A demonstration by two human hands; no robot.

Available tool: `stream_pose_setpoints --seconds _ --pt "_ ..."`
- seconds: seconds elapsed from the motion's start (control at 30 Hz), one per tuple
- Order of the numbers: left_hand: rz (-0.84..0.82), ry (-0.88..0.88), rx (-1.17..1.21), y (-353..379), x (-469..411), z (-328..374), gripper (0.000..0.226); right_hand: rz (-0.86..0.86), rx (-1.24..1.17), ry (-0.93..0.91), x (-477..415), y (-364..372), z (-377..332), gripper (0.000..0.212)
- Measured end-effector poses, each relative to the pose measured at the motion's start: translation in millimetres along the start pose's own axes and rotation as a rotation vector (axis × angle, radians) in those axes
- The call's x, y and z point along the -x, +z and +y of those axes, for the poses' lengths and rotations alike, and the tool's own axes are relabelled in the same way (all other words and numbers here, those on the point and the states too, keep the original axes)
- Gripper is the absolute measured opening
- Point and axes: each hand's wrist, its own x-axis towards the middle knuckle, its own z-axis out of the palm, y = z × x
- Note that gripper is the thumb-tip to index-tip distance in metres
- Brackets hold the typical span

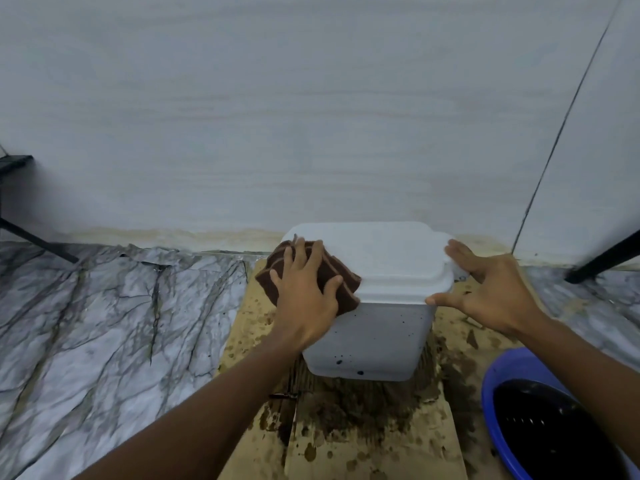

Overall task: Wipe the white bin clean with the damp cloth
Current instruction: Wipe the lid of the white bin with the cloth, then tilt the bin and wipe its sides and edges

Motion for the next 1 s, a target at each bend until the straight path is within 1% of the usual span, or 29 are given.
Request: stream_pose_setpoints --seconds 0.03,0.1,0.17,0.23,0.33,0.4,0.47,0.53,0.63,0.73,0.83,0.93,1.0 --pt "0.016 -0.013 -0.012 6.5 8.1 7.2 0.065 -0.004 -0.005 0.004 0.8 -0.1 0.4 0.113" --pt "-0.006 0.029 -0.093 17.8 21.0 17.8 0.062 -0.002 0.01 -0.001 2.0 -0.7 -1.8 0.111" --pt "-0.059 0.115 -0.208 25.0 26.4 18.2 0.059 0.012 0.063 -0.017 1.6 -2.2 -4.9 0.107" --pt "-0.075 0.193 -0.311 24.0 20.0 7.0 0.057 0.018 0.159 -0.039 0.2 -2.3 -6.4 0.103" --pt "-0.042 0.391 -0.395 12.9 -3.2 -21.2 0.058 -0.009 0.308 -0.173 -2.9 3.7 -4.6 0.092" --pt "-0.025 0.478 -0.423 6.8 -17.9 -37.9 0.062 -0.023 0.314 -0.221 -7.8 9.7 -2.9 0.086" --pt "0.003 0.482 -0.447 7.9 -28.4 -45.7 0.064 -0.008 0.286 -0.193 -17.2 11.2 -3.8 0.084" --pt "0.053 0.44 -0.447 13.5 -38.9 -44.7 0.065 0.002 0.273 -0.173 -30.7 9.4 -4.1 0.086" --pt "0.129 0.417 -0.48 26.0 -56.1 -40.3 0.063 -0.002 0.238 -0.181 -51.2 6.2 2.8 0.087" --pt "0.241 0.416 -0.475 46.1 -79.5 -42.9 0.061 -0.01 0.228 -0.196 -80.0 6.4 14.8 0.088" --pt "0.373 0.43 -0.464 56.3 -86.4 -44.0 0.064 0.022 0.21 -0.233 -100.5 2.1 12.8 0.088" --pt "0.41 0.447 -0.486 87.7 -97.3 -60.2 0.071 0.044 0.129 -0.196 -127.2 5.8 19.0 0.087" --pt "0.4 0.468 -0.481 107.6 -100.9 -72.9 0.073 0.049 0.107 -0.179 -140.8 9.2 23.9 0.083"
